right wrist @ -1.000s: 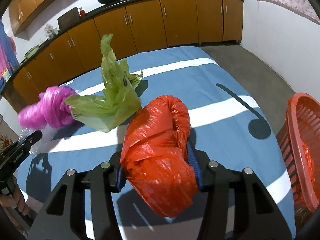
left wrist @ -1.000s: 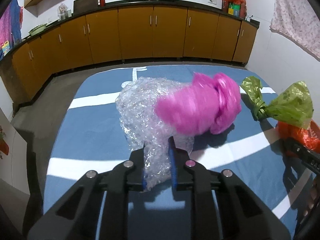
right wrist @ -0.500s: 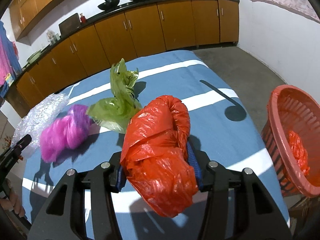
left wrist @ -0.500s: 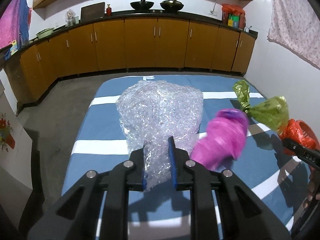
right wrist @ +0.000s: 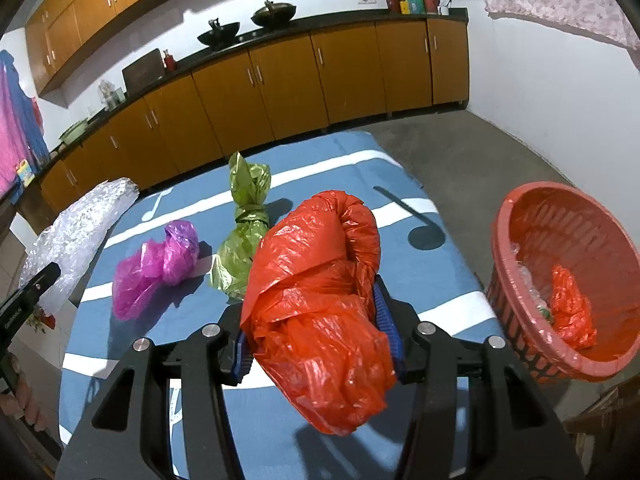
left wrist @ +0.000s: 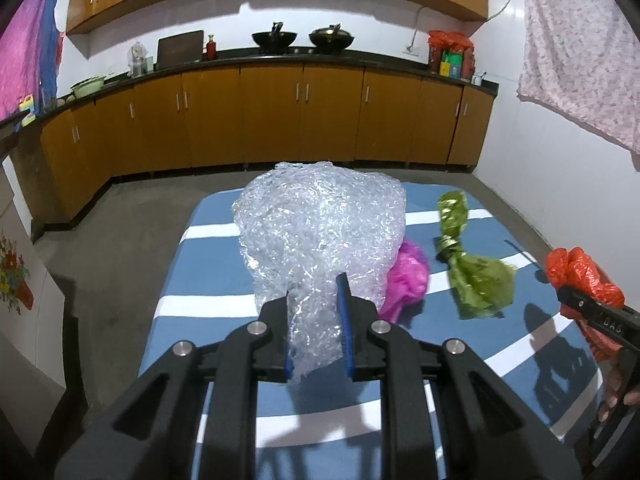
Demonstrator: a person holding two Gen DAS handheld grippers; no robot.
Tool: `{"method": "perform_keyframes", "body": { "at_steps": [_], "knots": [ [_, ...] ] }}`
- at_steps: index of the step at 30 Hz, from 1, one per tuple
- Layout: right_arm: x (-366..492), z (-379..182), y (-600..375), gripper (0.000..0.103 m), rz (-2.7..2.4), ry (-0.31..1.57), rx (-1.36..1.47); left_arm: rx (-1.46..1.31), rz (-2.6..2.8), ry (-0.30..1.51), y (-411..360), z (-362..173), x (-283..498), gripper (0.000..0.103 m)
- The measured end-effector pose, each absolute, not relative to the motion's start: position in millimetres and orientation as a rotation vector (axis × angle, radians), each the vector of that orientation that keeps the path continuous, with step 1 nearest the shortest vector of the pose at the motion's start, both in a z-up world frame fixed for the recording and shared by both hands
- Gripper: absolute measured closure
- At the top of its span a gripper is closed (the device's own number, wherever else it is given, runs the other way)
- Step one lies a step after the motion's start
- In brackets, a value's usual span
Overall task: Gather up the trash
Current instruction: 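Carry the bubble wrap and orange bag over the orange basket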
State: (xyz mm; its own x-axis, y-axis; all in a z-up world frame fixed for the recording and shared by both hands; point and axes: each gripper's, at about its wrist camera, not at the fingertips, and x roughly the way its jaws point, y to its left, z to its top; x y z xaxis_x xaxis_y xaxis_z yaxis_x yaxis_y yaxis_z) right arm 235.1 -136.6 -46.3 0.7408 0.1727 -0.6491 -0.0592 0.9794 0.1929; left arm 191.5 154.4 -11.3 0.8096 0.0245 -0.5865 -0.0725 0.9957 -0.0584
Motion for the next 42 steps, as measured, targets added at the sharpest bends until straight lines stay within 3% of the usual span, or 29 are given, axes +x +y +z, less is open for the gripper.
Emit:
{"method": "perform_keyframes", "body": {
  "at_steps": [18, 42],
  "knots": [
    [193.2, -19.7, -191.3, 0.051, 0.047, 0.634, 0.162, -0.039, -0.090, 0.574, 74.4, 21.9, 183.6, 0.085],
    [162.3, -29.0, -319.5, 0.051, -0.220, 0.593, 0.205, -0.012, -0.403, 0.605, -93.6, 10.9, 199.7, 0.085]
  ]
}}
